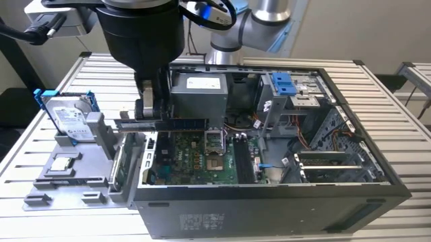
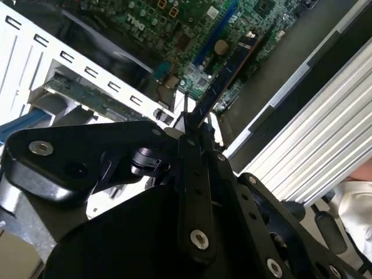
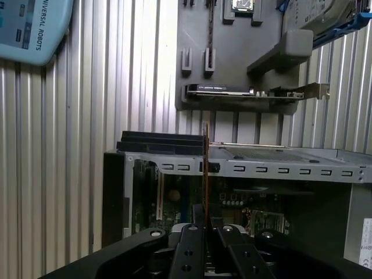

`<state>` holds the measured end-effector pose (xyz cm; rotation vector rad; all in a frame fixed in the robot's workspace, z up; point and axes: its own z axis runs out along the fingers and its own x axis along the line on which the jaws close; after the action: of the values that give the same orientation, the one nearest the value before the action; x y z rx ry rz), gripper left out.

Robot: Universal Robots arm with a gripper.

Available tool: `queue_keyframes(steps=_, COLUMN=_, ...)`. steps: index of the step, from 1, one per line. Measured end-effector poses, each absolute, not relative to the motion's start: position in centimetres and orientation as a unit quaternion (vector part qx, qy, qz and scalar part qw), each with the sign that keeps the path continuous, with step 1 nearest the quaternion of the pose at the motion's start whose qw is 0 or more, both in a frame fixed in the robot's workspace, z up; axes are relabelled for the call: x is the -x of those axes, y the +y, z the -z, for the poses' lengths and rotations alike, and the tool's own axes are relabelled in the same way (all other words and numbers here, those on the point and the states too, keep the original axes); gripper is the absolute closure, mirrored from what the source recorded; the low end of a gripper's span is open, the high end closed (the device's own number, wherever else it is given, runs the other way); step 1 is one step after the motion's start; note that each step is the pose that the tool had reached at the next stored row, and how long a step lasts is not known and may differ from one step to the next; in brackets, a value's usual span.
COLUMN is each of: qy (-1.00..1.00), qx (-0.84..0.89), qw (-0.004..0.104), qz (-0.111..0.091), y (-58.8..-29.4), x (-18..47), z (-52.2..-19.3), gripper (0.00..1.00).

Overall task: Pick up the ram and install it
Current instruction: 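Pick up the ram and move it above insertion slot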

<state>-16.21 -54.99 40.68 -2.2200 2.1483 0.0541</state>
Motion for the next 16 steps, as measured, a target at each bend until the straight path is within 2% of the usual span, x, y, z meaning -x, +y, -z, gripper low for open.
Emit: queue_keyframes(steps=16, qy=0.695, qx=0.718, qw=0.026, qz=-0.018, y=-55.0, x=12.8, z=-40.7, gripper=0.85)
